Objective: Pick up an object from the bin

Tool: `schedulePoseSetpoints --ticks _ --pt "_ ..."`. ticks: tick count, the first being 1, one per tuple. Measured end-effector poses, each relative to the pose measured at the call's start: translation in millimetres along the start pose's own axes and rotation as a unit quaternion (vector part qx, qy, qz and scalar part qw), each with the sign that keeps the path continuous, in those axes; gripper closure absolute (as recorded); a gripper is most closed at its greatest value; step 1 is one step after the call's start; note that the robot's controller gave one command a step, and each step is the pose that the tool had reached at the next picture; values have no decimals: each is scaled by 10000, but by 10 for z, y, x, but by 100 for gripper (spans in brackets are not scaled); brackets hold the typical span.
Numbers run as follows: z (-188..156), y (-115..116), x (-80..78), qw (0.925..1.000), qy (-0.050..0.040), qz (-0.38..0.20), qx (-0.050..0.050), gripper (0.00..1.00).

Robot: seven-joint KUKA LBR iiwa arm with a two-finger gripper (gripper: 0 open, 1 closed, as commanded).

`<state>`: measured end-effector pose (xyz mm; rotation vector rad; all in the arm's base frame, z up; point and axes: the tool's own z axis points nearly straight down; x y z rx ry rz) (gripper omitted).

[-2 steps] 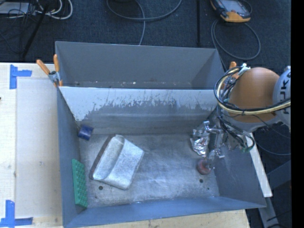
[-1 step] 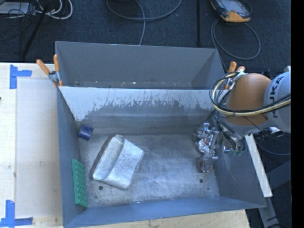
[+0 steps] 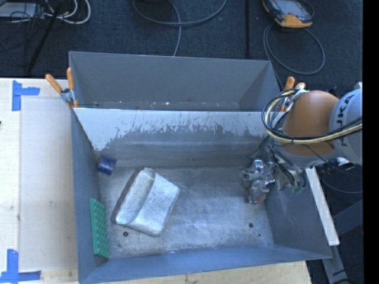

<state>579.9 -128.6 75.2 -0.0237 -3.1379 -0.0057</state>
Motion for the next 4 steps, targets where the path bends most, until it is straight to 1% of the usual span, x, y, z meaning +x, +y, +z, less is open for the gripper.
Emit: schedulePoseSetpoints --ticks 1,2,3,4 --pt "-1678 110 30 9988 -65 -490 27 100" --pt "-1631 105 46 9989 -27 -478 17 0" --pt "-354 -190 -156 9911 14 -1331 7 0" --pt "11 -233 -224 9914 -76 -1309 18 0"
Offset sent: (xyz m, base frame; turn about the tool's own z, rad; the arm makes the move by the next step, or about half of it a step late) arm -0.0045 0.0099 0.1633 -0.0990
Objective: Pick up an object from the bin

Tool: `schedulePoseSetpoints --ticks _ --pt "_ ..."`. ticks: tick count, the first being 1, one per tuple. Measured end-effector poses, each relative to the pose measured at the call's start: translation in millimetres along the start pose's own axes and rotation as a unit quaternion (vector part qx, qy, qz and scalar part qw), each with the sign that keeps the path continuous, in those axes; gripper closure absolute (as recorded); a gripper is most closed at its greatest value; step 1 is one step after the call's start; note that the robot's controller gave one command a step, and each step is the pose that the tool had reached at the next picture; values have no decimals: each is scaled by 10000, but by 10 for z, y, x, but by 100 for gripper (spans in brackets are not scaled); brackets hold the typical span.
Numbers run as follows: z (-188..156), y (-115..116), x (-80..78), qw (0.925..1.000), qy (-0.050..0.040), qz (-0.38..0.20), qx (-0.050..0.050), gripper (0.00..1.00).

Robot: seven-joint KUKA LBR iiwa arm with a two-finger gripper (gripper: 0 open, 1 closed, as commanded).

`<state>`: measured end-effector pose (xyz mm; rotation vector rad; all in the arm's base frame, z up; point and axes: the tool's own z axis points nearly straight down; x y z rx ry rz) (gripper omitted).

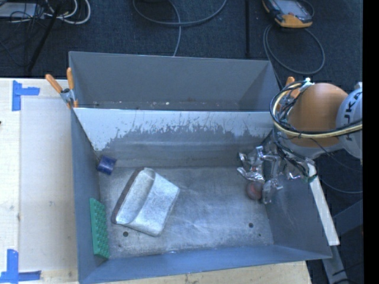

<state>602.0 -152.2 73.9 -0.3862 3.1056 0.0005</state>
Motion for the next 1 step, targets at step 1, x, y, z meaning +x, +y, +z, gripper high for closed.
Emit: schedulePoseSetpoints --ticks 1 --pt "-40 -7 -27 10000 -52 7 14 100"
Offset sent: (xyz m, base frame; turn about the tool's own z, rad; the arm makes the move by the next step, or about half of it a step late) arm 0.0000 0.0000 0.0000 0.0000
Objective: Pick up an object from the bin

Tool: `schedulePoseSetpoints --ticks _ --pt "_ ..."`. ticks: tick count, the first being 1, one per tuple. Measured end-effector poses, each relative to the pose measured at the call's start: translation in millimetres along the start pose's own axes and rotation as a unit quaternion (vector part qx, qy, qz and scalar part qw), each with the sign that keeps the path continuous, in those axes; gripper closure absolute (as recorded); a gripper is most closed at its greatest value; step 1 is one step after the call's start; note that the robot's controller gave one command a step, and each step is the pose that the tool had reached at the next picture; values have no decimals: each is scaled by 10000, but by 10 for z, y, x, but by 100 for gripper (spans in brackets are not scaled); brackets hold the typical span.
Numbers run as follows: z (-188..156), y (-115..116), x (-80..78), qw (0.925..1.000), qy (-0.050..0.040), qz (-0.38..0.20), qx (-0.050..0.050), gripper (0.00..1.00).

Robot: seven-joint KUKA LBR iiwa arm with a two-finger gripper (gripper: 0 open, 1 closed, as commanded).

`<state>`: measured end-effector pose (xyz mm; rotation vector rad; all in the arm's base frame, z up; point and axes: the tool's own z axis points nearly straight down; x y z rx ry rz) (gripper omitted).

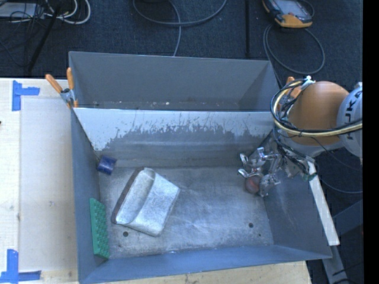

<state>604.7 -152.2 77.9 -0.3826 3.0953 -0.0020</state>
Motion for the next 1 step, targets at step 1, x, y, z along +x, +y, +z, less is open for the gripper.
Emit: schedulePoseSetpoints --ticks 1 --pt "-1393 231 363 9974 72 -720 -10 100"
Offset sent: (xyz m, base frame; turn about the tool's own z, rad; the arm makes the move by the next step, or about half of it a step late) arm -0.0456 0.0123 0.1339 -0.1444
